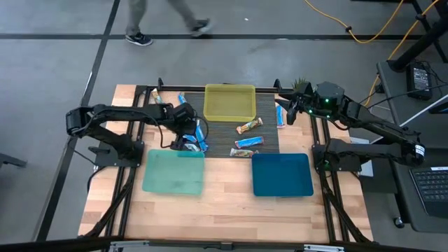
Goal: Pick and place Granola Bars by type
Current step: Put the red granola bar into the green bin
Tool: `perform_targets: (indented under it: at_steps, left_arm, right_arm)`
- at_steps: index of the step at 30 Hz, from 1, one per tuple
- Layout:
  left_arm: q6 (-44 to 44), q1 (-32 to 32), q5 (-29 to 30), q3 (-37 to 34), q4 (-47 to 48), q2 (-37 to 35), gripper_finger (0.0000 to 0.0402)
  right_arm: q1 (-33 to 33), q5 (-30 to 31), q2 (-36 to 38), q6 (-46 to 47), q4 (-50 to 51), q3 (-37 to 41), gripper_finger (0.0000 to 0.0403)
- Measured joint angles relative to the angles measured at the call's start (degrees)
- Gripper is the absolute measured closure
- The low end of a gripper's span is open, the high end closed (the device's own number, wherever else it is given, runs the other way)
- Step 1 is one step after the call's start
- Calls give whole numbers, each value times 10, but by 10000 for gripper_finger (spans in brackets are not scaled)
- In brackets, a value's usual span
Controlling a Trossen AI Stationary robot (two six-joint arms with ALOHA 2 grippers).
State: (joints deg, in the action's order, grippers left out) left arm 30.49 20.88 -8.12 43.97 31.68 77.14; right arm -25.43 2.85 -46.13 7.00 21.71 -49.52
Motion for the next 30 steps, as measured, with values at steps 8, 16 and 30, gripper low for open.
perform_targets:
  at_steps: [8, 16, 30]
  left_arm:
    - [-18, -14, 0, 0, -34, 39, 182]
    - [-18, -12, 0, 0, -36, 66, 182]
    - [-29, -12, 4, 0, -39, 89, 234]
  right_arm:
    - [0, 0, 0, -10, 0, 0, 257]
    - [0, 0, 0, -13, 9, 0, 257]
    - [0, 0, 0, -14, 9, 0, 257]
